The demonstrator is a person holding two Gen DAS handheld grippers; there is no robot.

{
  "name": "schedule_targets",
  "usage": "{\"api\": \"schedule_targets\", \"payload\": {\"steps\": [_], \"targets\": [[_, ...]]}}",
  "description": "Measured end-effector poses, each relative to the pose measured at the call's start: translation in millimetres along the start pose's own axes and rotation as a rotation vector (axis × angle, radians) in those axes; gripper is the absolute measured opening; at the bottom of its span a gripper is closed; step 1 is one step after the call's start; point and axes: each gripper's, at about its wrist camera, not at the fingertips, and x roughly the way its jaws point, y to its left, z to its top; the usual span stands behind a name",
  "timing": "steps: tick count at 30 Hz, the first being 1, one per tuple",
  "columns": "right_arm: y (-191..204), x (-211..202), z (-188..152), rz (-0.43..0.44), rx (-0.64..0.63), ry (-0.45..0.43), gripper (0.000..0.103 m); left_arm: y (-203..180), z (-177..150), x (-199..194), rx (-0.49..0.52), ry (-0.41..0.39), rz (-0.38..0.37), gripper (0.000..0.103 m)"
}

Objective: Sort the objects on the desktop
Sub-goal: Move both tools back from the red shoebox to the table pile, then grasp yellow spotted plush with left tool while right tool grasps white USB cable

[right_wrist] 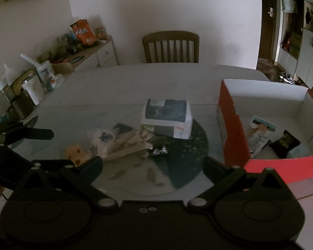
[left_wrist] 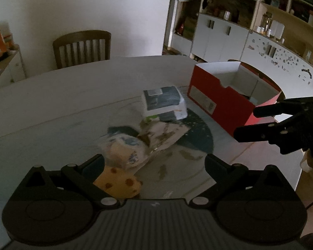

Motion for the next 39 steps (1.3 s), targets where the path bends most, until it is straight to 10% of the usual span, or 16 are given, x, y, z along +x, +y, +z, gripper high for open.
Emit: {"api": "schedule_targets", "payload": {"steps": [20, 39], "targets": [[41.7, 30.8, -8.9, -0.031, -0.025, 0.044, 0.102, 20.9, -70.1, 5.2, 0.068, 0.088, 0.006, 0.102], [86.6, 52.9, -54.5, -0.050, -0.042, 0.084, 0.100, 54.3, -33.1, 38.2, 0.000, 0.041, 0.019, 0.102]]}}
